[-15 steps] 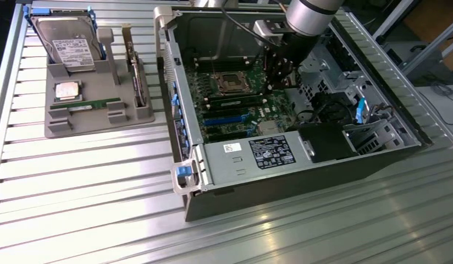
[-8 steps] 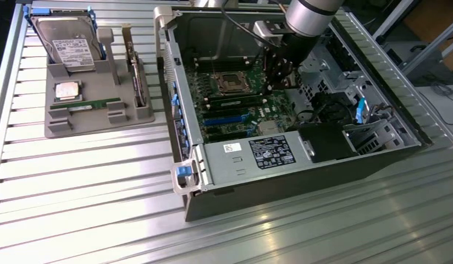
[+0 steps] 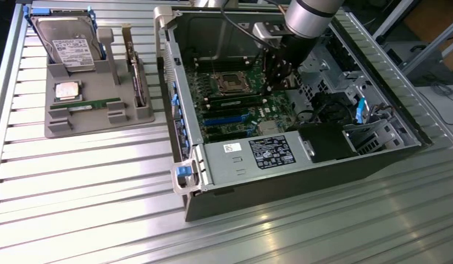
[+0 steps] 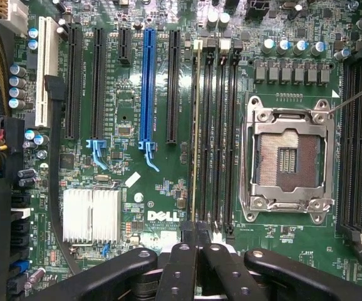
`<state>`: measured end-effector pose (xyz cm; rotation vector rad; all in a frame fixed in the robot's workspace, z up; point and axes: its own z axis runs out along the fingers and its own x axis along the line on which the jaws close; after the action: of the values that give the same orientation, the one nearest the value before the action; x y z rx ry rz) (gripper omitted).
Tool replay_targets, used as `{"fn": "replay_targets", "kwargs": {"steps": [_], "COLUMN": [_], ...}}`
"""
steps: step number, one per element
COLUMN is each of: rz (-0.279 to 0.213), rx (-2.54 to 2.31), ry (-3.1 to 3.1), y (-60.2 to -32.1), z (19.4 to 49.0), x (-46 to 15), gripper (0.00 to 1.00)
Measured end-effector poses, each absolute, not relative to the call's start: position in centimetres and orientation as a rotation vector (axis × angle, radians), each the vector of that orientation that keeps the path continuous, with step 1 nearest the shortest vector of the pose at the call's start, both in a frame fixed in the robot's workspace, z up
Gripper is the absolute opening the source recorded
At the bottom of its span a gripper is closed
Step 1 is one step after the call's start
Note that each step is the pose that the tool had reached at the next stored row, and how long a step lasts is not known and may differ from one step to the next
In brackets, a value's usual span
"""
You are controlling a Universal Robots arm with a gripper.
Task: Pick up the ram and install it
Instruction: 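Insert the ram into the slot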
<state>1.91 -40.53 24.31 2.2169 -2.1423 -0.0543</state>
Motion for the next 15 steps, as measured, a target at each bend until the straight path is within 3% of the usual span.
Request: {"fn": "replay_targets", "kwargs": {"steps": [15], "rz": [-0.055], "rx": [2.217], "ry": [-2.141], "y": [-40.5], "z": [25.0], "x": [1.9], "gripper": [0.11]}}
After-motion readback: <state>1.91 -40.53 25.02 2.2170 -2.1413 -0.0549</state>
